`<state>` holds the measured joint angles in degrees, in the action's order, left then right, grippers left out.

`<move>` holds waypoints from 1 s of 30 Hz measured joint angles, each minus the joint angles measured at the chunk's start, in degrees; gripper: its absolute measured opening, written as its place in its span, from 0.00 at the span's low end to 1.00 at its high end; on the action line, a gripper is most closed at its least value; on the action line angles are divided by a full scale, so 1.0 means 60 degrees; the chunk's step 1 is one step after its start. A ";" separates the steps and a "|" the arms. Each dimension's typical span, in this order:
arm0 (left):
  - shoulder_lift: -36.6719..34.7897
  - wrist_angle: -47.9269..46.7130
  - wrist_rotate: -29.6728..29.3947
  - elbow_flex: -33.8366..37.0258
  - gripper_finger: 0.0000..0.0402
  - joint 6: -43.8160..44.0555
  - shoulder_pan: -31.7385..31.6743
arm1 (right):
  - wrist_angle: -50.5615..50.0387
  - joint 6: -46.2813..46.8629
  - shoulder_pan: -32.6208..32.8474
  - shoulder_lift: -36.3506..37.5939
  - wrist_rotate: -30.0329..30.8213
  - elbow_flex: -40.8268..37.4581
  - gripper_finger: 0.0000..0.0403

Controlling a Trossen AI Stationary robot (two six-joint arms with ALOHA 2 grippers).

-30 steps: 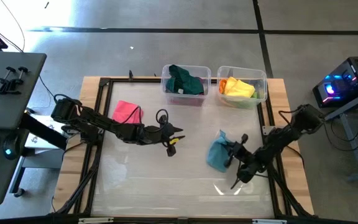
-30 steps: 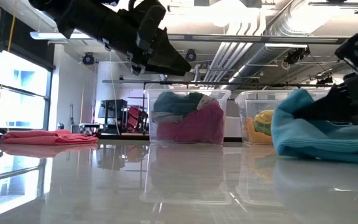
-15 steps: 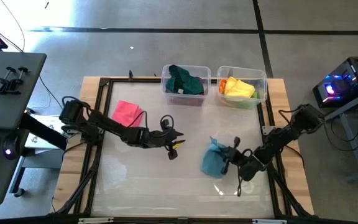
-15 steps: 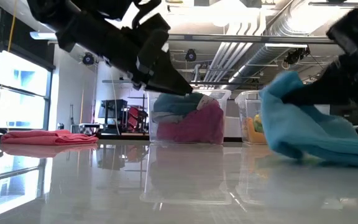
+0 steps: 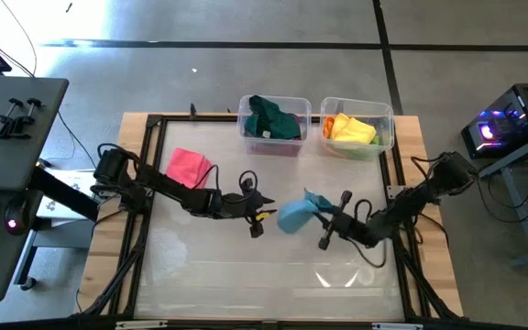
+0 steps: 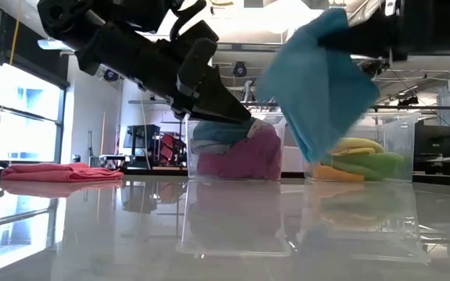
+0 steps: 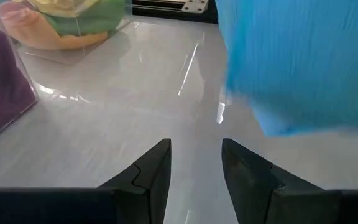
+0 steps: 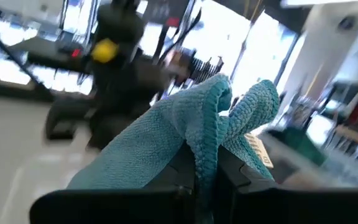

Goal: Sort towels by color in basket
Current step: Put the blue towel into the right transparent bin

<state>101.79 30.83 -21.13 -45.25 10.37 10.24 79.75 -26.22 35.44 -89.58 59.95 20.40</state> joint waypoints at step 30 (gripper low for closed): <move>-0.0010 0.0058 0.0099 0.0000 0.33 -0.0264 -0.0007 | 0.1388 -1.0712 -0.4153 0.5381 0.0320 0.0954 0.03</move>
<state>101.73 31.18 -20.53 -45.25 8.79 10.20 88.07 -90.49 10.52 -57.30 61.87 26.13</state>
